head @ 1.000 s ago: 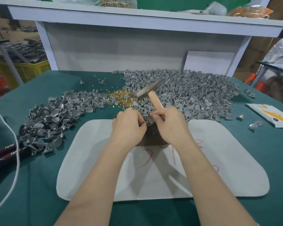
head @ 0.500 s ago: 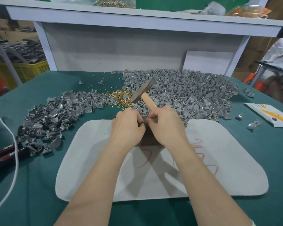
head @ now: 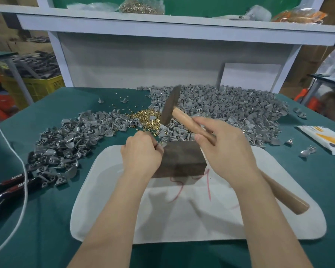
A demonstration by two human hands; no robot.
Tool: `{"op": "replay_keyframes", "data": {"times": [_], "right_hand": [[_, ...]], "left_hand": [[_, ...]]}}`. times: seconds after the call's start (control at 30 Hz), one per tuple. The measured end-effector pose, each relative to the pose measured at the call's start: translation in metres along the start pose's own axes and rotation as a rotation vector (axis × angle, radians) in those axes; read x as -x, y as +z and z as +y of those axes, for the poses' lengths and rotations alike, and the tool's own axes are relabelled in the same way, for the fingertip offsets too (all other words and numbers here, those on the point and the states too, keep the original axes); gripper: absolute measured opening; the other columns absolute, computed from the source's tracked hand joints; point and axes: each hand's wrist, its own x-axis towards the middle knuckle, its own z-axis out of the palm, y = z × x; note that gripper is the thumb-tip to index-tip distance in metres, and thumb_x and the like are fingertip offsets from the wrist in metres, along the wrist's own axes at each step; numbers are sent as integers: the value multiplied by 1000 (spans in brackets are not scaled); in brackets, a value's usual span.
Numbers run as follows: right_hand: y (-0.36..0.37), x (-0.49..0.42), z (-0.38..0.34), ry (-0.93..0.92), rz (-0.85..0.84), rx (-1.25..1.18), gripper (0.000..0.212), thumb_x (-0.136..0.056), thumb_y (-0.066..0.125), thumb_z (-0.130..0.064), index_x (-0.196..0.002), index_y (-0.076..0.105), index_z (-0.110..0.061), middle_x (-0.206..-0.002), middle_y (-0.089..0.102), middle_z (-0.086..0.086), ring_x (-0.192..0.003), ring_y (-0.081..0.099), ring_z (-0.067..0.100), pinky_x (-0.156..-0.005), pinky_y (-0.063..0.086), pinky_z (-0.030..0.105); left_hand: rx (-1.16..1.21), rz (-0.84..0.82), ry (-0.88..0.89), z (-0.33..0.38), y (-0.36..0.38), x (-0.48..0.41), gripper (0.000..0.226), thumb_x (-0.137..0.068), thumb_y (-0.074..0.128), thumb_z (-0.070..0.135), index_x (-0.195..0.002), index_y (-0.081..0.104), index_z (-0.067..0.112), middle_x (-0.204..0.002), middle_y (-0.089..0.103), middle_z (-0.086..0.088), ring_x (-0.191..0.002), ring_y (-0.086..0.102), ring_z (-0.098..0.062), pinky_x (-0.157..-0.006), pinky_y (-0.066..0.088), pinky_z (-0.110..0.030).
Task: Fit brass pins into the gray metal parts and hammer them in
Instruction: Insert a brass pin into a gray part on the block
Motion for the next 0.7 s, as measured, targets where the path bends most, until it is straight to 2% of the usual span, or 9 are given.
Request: {"op": "replay_keyframes", "data": {"times": [0.07,0.23,0.33,0.47,0.63,0.7], "right_hand": [[-5,3,0,-12,0,13,37,-89,59,-26,-124,58,-38,-115,64,-11,-105,58,18,-91,46,37],[-1,8,-4,16,-178,152,36,-90,56,-30,-122,54,-46,-107,64,-13,-100,58,18,-80,45,31],[0,8,-6,4,-79,187,36,-92,54,-30,-124,53,-46,-108,62,-13,-100,57,17,-77,43,30],[-4,6,-8,-56,107,8,35,-90,57,-26,-122,59,-39,-102,63,-11,-93,58,15,-78,46,32],[1,9,-8,10,-177,138,36,-89,57,-29,-120,55,-47,-102,64,-14,-98,57,17,-76,43,29],[1,8,-7,22,-164,175,36,-90,56,-30,-121,54,-47,-104,64,-14,-99,57,17,-75,42,29]], "left_hand": [[9,4,-2,-1,1,-1,13,-88,60,24,-90,65,13,-106,64,-8,-98,57,-32,-86,48,-42],[23,-15,2,-2,1,-3,15,-87,63,26,-91,67,12,-108,62,-7,-101,56,-30,-87,48,-43],[28,-2,-4,-2,2,-3,14,-87,62,23,-87,68,10,-102,65,-7,-97,58,-30,-84,49,-42],[60,15,-23,-1,2,-2,15,-86,60,18,-80,67,6,-88,68,-12,-86,60,-35,-76,50,-38],[32,-7,18,-1,1,-2,15,-87,61,20,-87,70,8,-103,64,-7,-100,56,-31,-85,49,-43],[42,-7,17,-2,1,-2,15,-86,61,19,-85,70,7,-103,64,-8,-100,56,-31,-85,49,-44]]}}
